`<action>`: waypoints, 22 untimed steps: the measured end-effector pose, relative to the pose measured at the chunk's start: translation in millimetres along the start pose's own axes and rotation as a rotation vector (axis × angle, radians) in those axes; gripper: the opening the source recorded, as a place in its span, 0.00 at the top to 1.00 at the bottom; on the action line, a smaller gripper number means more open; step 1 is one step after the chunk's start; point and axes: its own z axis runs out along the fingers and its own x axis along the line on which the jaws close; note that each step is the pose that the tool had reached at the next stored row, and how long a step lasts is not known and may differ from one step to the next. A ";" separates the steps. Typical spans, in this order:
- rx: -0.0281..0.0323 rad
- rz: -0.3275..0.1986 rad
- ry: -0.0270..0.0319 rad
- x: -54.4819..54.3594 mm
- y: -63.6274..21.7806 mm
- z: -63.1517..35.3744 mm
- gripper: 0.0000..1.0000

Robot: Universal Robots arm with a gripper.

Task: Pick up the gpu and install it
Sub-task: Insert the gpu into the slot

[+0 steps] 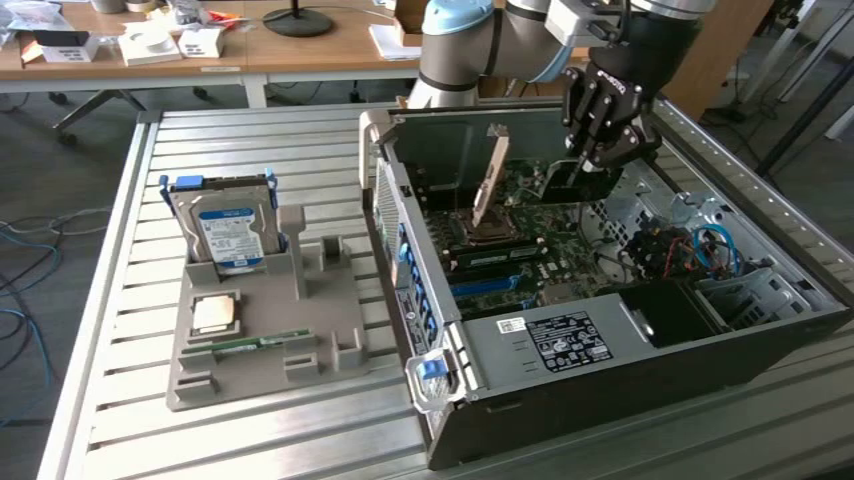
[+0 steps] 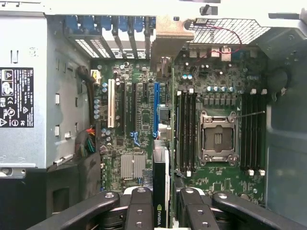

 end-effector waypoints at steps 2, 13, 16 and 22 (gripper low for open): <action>0.0002 0.000 0.0001 0.0 0.0 0.0 0.74; 0.0447 -0.001 -0.0007 0.1 6.2 7.5 0.74; 0.0448 0.000 -0.0007 0.1 7.5 10.5 0.74; 0.0450 0.014 -0.0011 -0.5 8.2 16.6 0.74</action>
